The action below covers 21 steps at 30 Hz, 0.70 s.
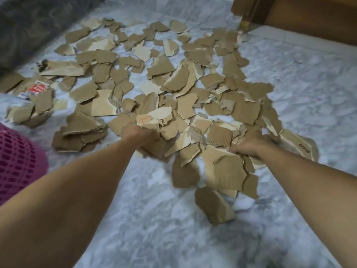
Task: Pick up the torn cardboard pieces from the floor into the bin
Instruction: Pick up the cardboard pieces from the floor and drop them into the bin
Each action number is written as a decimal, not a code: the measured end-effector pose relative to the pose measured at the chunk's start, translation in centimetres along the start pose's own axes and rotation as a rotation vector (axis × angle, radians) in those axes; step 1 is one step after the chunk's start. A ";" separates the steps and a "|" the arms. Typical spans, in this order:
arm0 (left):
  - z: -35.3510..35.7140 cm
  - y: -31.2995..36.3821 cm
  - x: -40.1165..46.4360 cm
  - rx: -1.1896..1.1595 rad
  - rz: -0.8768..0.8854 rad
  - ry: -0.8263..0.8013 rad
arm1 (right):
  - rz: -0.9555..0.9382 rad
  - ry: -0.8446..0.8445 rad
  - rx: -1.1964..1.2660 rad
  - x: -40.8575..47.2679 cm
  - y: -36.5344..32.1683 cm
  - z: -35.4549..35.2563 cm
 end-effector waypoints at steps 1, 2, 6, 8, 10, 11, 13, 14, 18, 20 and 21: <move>0.2 0.0 0.5 -0.015 -0.022 -0.003 | 0.038 -0.038 0.012 0.1 0.7 0.7; 0.6 0.3 0.8 -0.010 -0.031 -0.032 | 0.052 -0.064 0.043 0.4 1.0 1.3; 1.9 1.1 1.0 0.014 -0.089 -0.077 | 0.080 -0.086 -0.011 0.9 1.3 3.1; 1.8 1.3 1.1 -0.007 -0.081 -0.006 | 0.086 -0.037 -0.001 1.1 0.6 3.2; 2.3 1.1 0.6 -0.126 -0.090 -0.004 | 0.047 0.047 0.048 1.1 -0.3 2.9; 2.6 1.0 0.6 -0.212 -0.093 0.003 | 0.013 0.091 0.067 1.0 -0.8 2.5; 2.9 0.8 0.5 -0.355 -0.081 0.013 | -0.050 0.147 0.121 0.6 -1.9 1.6; 3.3 0.8 0.7 -0.403 -0.071 -0.016 | -0.056 0.171 0.163 0.5 -2.0 1.1; 4.6 0.9 0.4 -0.345 0.001 -0.205 | 0.050 0.171 0.234 1.1 0.0 0.7; 5.0 0.9 0.1 -0.268 0.034 -0.261 | 0.052 0.075 0.224 2.1 0.4 1.7; 5.1 1.0 -0.3 -0.241 0.047 -0.271 | 0.047 0.052 0.205 2.3 0.5 2.0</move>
Point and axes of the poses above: each hand's wrist, its own x-axis towards the middle knuckle, its own z-axis out of the palm, y = z × x, the point moved 9 cm from there along x, towards the middle knuckle, and after that the axes turned 2 degrees about -y, right-handed, at the moved point
